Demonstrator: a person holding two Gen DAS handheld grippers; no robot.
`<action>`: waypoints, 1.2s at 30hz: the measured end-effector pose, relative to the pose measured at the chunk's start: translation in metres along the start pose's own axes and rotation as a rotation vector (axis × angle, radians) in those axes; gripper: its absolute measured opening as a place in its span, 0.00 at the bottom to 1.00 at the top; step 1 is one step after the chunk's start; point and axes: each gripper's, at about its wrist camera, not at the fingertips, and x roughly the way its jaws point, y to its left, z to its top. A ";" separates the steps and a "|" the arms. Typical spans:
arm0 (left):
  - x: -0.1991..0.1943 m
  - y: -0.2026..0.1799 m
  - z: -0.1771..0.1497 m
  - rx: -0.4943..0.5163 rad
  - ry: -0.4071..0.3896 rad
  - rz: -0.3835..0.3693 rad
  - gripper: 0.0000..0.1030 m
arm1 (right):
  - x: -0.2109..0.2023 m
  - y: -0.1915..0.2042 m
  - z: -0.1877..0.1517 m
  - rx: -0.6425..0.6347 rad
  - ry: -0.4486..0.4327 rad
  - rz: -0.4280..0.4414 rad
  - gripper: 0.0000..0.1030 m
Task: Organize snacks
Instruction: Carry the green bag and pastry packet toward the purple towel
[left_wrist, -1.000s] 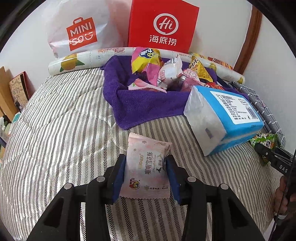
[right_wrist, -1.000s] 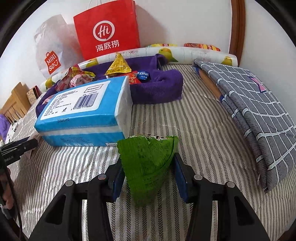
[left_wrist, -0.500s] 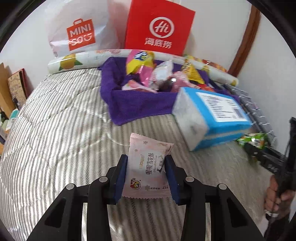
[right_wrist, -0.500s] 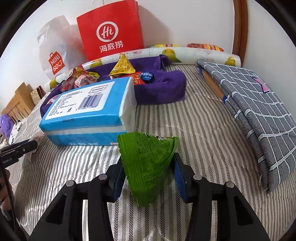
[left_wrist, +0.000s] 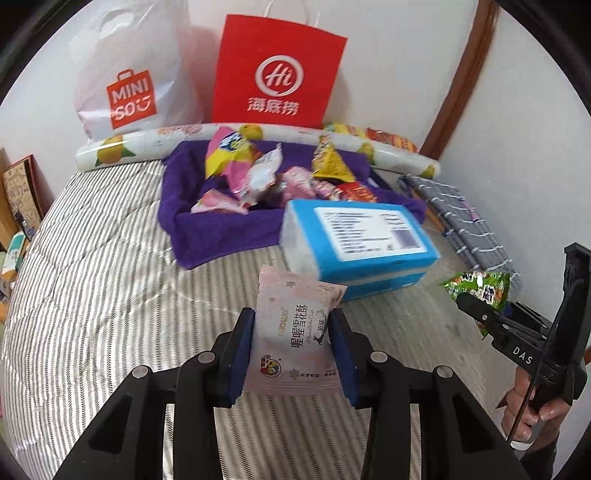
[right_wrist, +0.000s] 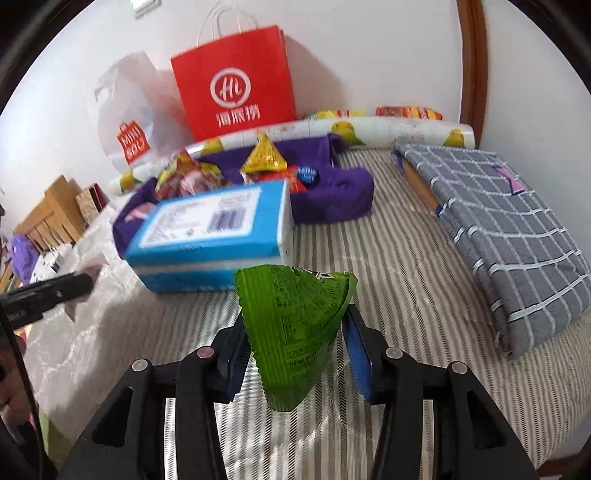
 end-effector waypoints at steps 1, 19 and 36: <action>-0.002 -0.004 0.001 0.006 -0.002 0.001 0.37 | -0.004 0.001 0.003 0.001 -0.006 -0.002 0.46; -0.064 -0.048 0.016 0.065 -0.082 -0.017 0.37 | -0.090 0.036 0.033 -0.040 -0.129 0.022 0.46; -0.097 -0.046 0.028 0.034 -0.126 -0.004 0.37 | -0.104 0.055 0.052 -0.044 -0.120 0.100 0.46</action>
